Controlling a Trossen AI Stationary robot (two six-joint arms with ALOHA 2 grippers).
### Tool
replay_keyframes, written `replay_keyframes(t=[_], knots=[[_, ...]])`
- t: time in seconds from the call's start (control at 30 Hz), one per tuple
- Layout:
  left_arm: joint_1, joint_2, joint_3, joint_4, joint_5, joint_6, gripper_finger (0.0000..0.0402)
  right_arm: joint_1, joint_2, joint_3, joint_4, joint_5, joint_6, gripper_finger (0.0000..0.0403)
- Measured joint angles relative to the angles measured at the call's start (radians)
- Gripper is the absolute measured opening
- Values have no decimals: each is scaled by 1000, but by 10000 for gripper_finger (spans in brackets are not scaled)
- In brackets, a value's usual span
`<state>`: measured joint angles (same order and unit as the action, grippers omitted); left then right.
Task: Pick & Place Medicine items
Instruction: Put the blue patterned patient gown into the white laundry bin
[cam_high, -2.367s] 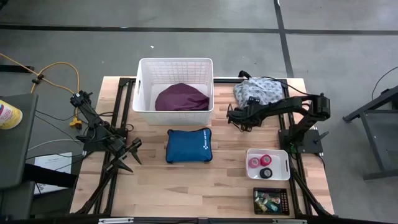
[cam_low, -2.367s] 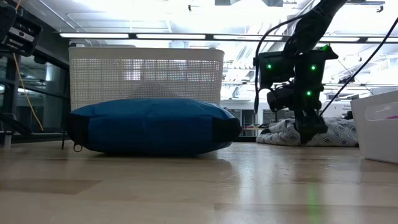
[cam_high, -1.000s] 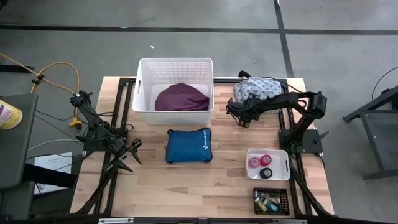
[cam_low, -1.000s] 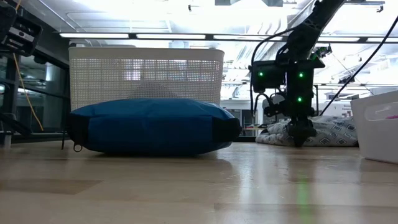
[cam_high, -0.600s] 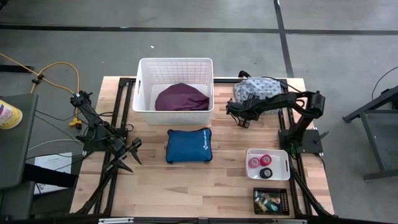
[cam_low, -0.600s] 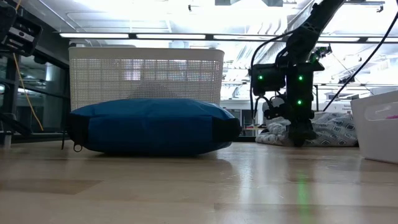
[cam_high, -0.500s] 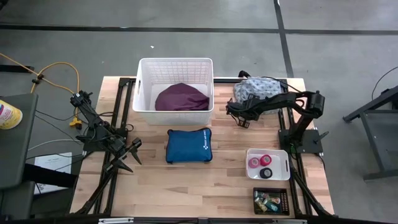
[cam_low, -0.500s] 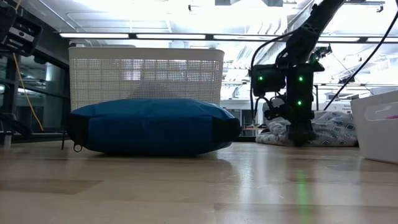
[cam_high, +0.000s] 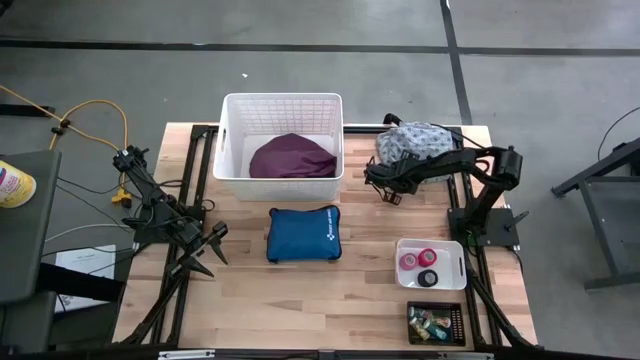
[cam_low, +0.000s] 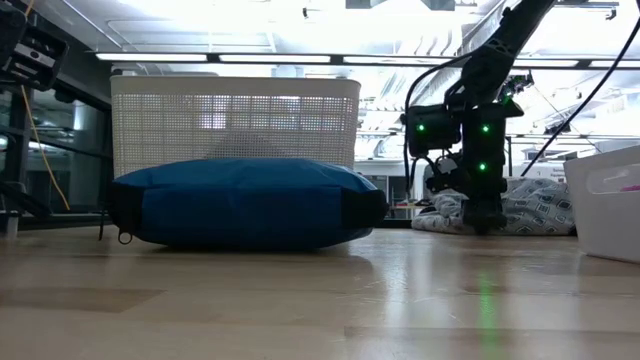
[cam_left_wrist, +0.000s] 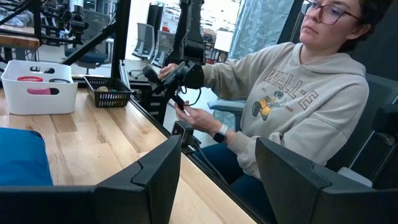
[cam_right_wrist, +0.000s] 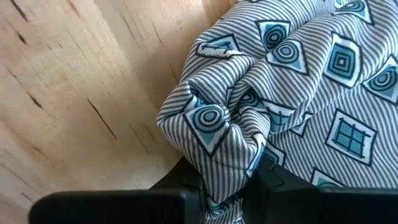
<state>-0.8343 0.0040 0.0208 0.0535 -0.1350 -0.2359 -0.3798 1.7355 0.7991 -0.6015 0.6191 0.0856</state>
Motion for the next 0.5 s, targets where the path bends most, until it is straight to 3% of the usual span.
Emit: replay_keyframes(t=[0.2,0.5], knots=[[0,0,0,0,0,0,202,11,-64,-2,3,-24,18,33],[0,0,0,0,0,0,202,13,-312,-1,5,-31,-5,33]])
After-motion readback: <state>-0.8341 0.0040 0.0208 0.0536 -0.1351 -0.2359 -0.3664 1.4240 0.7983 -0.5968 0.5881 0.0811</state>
